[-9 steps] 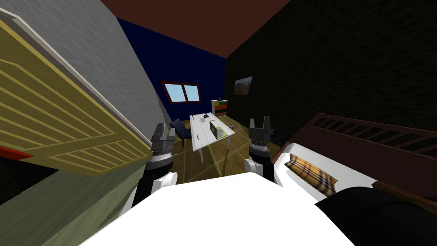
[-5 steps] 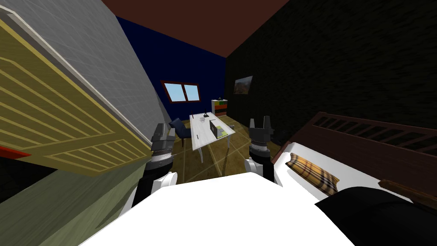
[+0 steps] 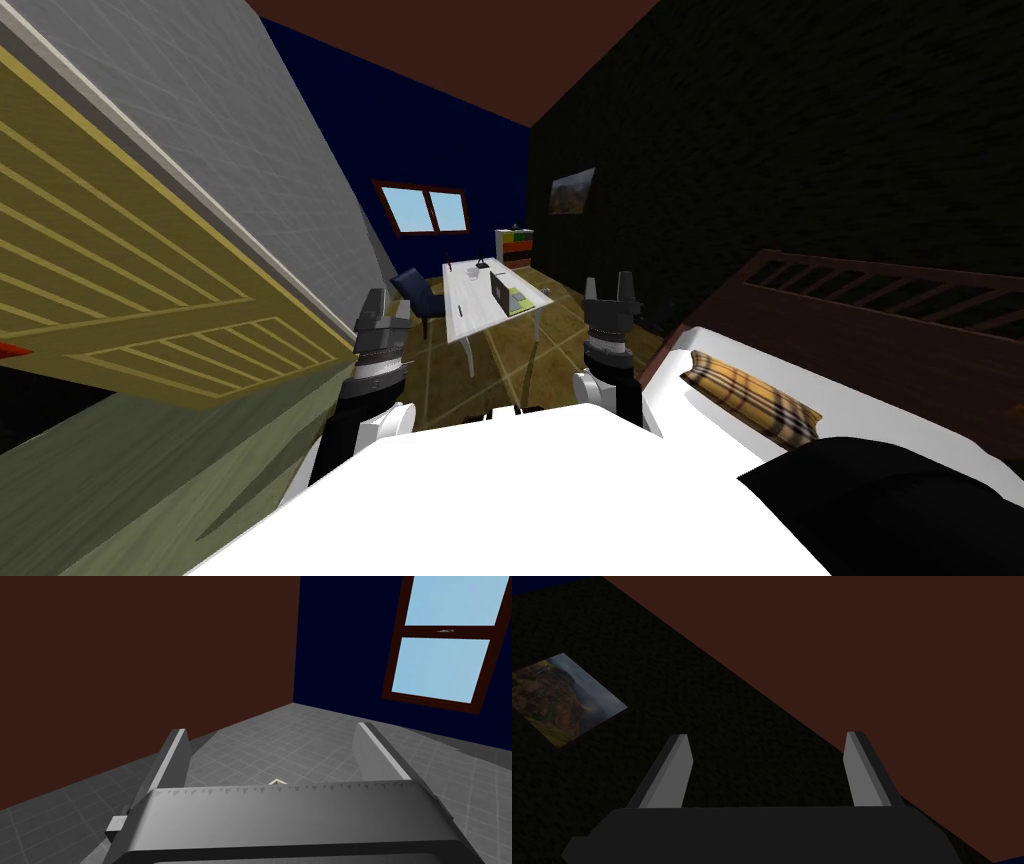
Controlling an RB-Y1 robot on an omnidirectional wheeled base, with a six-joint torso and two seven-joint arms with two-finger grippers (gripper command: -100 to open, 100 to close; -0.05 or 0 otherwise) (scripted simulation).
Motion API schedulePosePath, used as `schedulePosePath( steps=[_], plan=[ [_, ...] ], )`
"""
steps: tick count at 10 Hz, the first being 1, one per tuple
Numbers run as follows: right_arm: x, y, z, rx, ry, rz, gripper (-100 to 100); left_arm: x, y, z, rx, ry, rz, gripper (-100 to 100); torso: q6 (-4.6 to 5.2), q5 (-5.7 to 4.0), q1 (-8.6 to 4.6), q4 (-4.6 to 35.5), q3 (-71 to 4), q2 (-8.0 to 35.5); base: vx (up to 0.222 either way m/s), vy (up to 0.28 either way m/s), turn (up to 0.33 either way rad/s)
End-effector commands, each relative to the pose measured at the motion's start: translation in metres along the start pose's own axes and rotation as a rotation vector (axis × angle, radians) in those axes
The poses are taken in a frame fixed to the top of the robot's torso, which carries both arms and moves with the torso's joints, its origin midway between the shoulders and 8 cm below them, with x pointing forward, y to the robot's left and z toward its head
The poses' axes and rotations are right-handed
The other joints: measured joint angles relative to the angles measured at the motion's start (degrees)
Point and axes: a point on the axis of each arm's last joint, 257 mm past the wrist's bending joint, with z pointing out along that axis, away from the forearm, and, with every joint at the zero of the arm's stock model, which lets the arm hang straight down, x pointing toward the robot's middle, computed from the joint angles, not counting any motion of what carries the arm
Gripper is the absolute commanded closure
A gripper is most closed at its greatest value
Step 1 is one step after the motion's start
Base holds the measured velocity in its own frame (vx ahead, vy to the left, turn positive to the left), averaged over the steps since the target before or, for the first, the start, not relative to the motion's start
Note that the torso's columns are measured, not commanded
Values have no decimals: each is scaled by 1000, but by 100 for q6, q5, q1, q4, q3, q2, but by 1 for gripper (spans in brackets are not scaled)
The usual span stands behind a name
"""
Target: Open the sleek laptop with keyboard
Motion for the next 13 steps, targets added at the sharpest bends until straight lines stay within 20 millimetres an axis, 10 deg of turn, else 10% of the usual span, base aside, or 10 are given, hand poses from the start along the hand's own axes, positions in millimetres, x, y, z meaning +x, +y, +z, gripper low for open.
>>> schedulePosePath(
  steps=[1,13],
  plan=[
    [0,0,0,0,0,0,0,6,6,-4,-24,39,16,-100,0,0,0,423,-846,423,45,21,111],
    [0,0,0,1,0,0,0,53,86,-79,-369,294,114,-100,-1,-1,-3,691,-1386,687,131,84,179]
  ],
)
